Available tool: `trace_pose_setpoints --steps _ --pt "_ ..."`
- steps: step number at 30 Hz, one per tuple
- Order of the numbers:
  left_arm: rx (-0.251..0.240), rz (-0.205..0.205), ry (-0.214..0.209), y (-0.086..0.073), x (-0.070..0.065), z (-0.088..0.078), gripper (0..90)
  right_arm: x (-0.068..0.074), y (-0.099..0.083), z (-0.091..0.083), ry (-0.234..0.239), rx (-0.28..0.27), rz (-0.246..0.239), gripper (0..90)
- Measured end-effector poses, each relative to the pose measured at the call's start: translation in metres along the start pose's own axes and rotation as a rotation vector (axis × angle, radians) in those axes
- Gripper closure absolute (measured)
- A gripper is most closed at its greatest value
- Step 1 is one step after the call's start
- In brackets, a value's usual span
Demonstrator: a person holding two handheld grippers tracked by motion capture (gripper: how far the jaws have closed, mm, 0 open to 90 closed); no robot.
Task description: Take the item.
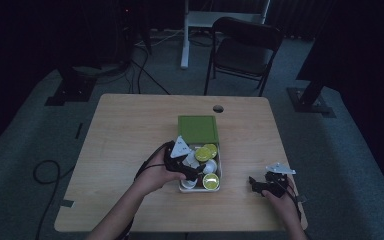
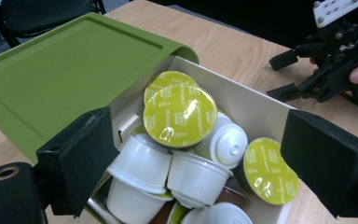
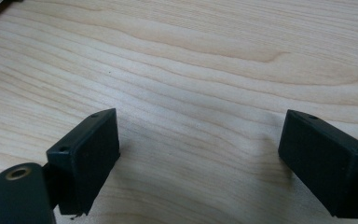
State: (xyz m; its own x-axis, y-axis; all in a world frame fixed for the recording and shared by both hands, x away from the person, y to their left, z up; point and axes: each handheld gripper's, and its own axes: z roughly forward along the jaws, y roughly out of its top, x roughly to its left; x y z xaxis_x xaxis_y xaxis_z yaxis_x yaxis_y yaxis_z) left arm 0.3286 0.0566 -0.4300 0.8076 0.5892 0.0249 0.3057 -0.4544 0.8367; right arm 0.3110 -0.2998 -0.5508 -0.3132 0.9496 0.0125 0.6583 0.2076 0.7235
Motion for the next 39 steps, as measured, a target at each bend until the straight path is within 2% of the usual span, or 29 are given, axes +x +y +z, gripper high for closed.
trace_pose_setpoints --steps 6,8,12,13,17,23,27,30,39 --pt "-0.001 -0.007 0.004 0.002 0.001 0.01 10.2 0.0 0.0 0.0 0.0 -0.001 -0.001 11.8" --pt "-0.009 -0.021 -0.004 0.002 0.002 0.014 10.2 0.0 0.0 0.0 0.0 -0.001 -0.001 11.8" --pt "0.008 -0.02 -0.003 0.002 0.002 0.019 10.2 0.0 0.0 0.0 0.0 0.0 0.0 11.8" --pt "0.018 -0.028 0.002 0.001 0.004 0.026 10.2 0.0 0.0 0.0 0.0 -0.001 -0.001 11.8" --pt "0.035 -0.029 0.006 -0.001 0.003 0.034 10.3 0.0 0.0 0.0 0.0 -0.001 -0.002 11.8" --pt "0.037 -0.045 0.005 -0.002 0.002 0.042 10.3 0.0 0.0 0.0 -0.001 -0.001 -0.001 11.8" --pt "0.054 -0.045 0.003 -0.001 0.0 0.046 15.2 0.0 0.0 0.0 -0.001 -0.001 -0.001 11.8" --pt "0.056 -0.046 0.028 -0.001 0.001 0.048 15.1 0.0 0.0 0.0 -0.001 -0.001 -0.002 11.8" --pt "0.1 -0.037 0.055 0.002 0.0 0.052 18.5 0.0 0.0 0.0 -0.001 -0.001 -0.002 11.8"
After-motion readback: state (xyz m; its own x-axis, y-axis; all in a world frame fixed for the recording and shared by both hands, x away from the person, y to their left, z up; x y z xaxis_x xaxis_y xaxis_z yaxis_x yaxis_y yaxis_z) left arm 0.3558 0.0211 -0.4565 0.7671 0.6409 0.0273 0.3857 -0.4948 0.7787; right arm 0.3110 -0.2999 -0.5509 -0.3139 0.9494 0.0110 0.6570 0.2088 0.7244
